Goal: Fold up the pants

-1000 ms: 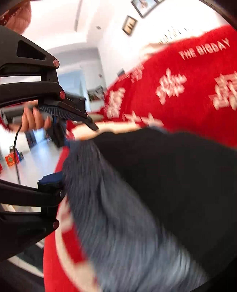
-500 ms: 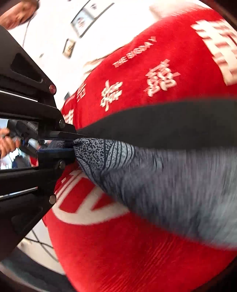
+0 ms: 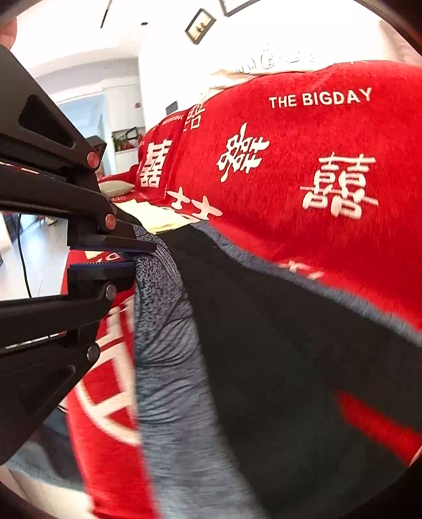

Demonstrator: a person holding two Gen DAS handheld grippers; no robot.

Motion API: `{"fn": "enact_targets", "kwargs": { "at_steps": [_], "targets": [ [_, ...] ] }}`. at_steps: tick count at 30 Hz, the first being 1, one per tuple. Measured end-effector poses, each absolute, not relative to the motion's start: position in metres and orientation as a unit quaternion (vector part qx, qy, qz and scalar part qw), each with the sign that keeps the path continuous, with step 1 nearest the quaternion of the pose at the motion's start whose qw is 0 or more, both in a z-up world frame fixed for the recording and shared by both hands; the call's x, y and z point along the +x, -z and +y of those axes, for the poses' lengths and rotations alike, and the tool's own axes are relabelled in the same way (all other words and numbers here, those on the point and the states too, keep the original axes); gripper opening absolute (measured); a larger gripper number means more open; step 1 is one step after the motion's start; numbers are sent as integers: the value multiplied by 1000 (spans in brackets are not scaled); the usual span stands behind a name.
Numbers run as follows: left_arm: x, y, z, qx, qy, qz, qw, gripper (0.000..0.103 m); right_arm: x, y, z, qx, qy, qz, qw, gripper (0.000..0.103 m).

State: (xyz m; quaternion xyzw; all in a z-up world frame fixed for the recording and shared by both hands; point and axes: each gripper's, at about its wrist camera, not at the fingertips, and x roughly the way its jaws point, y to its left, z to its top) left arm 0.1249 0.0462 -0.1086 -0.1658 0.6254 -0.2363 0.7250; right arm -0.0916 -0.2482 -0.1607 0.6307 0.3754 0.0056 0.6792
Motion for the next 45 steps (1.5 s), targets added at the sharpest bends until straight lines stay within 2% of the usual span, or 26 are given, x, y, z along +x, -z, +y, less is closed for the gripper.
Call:
{"fn": "enact_targets", "kwargs": {
  "at_steps": [7,12,16,20,22,23,24,25,26,29,31,33,38,44,45],
  "targets": [
    [212,113,-2,-160,206,612,747,27,24,158,-306,590,-38,430,682,5],
    [270,157,-32,-144,164,626,749,27,116,197,-339,545,-43,503,670,5],
    [291,201,-40,-123,130,645,743,27,157,238,-346,501,-39,561,659,5],
    [296,211,-40,-113,114,658,736,28,172,253,-347,478,-43,584,655,8],
    [294,202,-39,-102,119,657,738,28,174,246,-345,466,-47,590,658,17],
    [291,196,-40,-94,120,654,741,34,174,233,-341,440,-43,592,674,22],
    [288,187,-40,-80,116,646,750,53,174,223,-337,418,-40,591,688,32],
    [283,175,-38,-58,102,632,766,65,172,207,-331,390,-39,588,707,46],
    [278,163,-36,-43,93,613,783,78,171,195,-325,370,-40,584,722,51],
    [268,155,-41,-25,111,610,784,78,170,176,-304,337,-73,579,739,46],
    [267,167,-51,-1,115,620,776,78,178,177,-279,305,-93,593,739,28],
    [270,189,-64,25,108,629,770,78,192,197,-255,271,-99,619,730,24],
    [287,224,-83,52,86,622,776,78,218,235,-243,206,-67,640,738,20],
    [300,223,-96,55,62,622,778,78,231,235,-267,249,-14,606,756,24],
    [295,218,-99,58,67,623,777,78,229,229,-271,263,-16,601,754,27]
  ]
}}
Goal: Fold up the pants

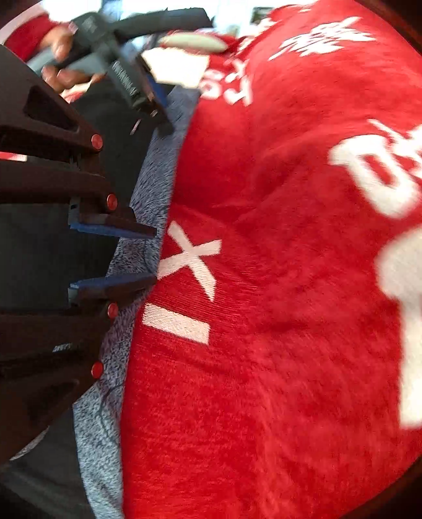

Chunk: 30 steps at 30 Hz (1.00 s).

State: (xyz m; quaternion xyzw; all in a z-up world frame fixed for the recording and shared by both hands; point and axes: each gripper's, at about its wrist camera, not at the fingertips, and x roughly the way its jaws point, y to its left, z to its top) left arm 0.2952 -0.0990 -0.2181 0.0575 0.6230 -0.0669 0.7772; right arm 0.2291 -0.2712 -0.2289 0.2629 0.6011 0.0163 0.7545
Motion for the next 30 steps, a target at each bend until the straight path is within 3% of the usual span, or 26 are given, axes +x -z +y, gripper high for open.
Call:
{"fn": "enact_targets", "kwargs": {
  "at_steps": [2,3,4,16,30],
  "targets": [
    [283,207,-106,75,72,622,776,78,220,212,-275,260,-19,594,761,43],
    [277,203,-110,85,75,622,775,78,214,205,-276,253,-19,593,764,56],
    [268,198,-114,92,79,623,773,78,205,195,-277,245,-19,590,769,60],
    [159,156,-148,124,146,652,734,81,68,153,-320,243,52,609,753,63],
    [27,155,-166,189,232,651,697,81,-124,147,-300,205,185,601,750,64]
  ]
}}
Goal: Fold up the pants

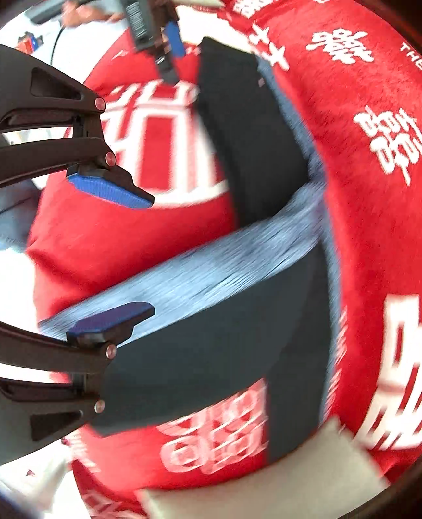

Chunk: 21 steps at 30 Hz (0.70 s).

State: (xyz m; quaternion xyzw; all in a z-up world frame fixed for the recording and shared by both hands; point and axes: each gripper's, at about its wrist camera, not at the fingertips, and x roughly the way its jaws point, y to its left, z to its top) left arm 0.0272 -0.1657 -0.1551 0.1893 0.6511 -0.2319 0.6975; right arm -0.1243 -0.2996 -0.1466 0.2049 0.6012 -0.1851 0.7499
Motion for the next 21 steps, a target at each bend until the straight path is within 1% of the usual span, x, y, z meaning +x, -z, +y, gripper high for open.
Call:
{"fn": "enact_targets", "kwargs": {
  "at_steps": [5,7,8,13,20,21],
  "targets": [
    [-8,164,-172,215,258,649,683,81,-186,164,-287,177,236,614,732,64],
    [-21,167,-178,225,268,648,677,81,-201,167,-277,143,247,613,737,64],
    [-23,169,-180,227,270,647,675,81,-205,168,-269,104,256,614,739,64],
    [-40,171,-198,239,290,647,664,81,-208,177,-244,-18,270,606,748,64],
    [-42,171,-245,237,307,645,658,81,-198,201,-241,-112,263,604,744,64],
    [-41,171,-253,232,308,648,657,81,-197,203,-245,-109,264,606,742,60]
  ]
}}
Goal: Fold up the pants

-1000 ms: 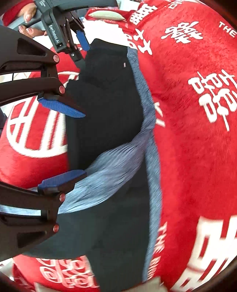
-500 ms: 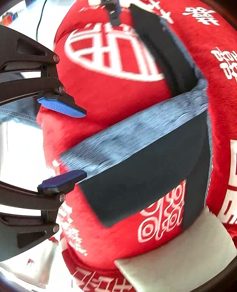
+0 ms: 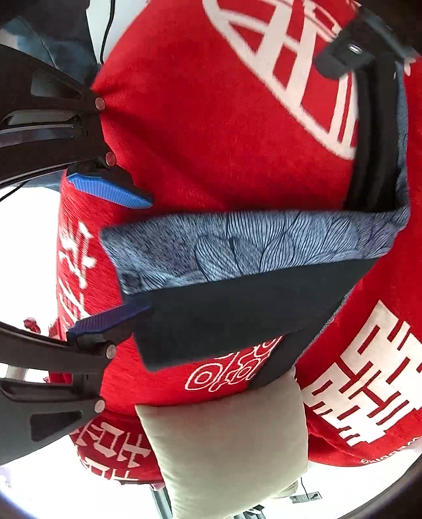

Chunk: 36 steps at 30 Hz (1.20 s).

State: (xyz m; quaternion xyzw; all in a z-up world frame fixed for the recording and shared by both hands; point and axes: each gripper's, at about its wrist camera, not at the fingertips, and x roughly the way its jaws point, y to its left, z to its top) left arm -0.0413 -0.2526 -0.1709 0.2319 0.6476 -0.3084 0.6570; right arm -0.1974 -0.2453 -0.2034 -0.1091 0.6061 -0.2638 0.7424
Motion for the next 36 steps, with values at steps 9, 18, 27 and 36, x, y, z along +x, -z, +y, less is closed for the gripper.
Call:
{"fn": "enact_targets", "kwargs": {
  "at_steps": [9,18,27,36],
  "targets": [
    [-35,184,-325,157,346,694,611,81,-208,165,-326,65,217,619,752,6],
    [-26,196,-370,100,347,741,567,81,-218,140,-359,39,193,621,758,6],
    [-11,189,-382,28,338,759,556,10,-206,118,-379,28,169,613,771,6],
    [38,137,-461,14,363,704,610,10,-139,59,-489,45,189,551,811,6]
  ]
}}
